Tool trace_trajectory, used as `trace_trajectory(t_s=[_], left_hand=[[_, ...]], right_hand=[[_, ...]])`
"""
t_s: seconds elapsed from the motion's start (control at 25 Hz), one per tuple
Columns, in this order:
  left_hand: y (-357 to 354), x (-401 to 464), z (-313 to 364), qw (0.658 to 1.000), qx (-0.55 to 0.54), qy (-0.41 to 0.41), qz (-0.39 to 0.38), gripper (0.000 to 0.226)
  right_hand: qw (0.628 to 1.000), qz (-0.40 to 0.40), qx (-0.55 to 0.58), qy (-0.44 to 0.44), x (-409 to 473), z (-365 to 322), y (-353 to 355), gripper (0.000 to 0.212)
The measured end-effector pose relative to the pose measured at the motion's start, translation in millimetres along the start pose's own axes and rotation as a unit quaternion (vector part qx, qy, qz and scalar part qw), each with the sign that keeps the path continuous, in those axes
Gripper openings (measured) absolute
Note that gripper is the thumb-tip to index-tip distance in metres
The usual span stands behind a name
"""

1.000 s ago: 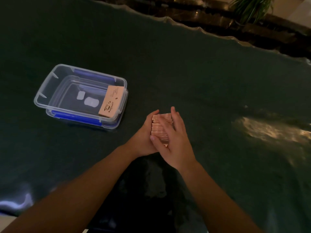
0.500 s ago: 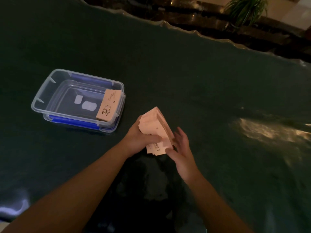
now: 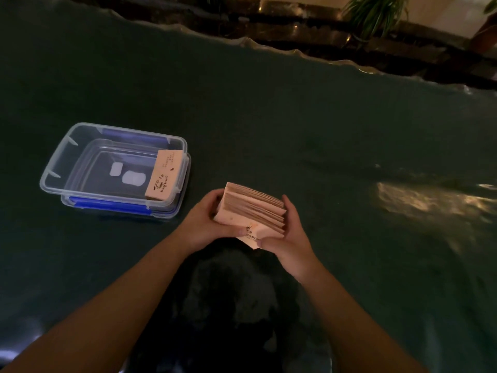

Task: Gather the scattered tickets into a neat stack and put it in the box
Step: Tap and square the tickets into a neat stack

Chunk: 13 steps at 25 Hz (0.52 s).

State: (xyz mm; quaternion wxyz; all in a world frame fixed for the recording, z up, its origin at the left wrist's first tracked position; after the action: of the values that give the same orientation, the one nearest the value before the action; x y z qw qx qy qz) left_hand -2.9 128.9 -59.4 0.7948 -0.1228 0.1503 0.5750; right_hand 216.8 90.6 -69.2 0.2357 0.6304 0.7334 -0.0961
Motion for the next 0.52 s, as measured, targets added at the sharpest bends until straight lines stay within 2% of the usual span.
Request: trace_trajectory(t_s=[0.24,0.32,0.52], left_hand=[[-1,3,-16,0.978,0.194,-0.044,0.056,0.106],[-3,4,-26,0.972,0.219,-0.040,0.070,0.109],[-5,7,-37,0.972,0.217,-0.047,0.072,0.147]], right_hand=[[0.985,-0.002,-0.169,0.030,3,-4,0,0.127],[0.981,0.016,-0.191,0.025,2,1,-3,0.127],[0.966,0.036,-0.251,0.040,0,9,-10,0.128]])
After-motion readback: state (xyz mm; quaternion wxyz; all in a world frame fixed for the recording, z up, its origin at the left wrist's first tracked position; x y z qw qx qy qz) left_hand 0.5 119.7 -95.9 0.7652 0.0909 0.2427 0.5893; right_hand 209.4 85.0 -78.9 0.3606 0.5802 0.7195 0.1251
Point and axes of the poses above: each hand's wrist, its own x-axis towards the middle knuckle, its own y-axis out of the back of the hand, z = x × y, the point moved 5 cm from there along x, towards the middle knuckle, and after that the axes turned 7 degrees about -x, right-handed, at the moved point
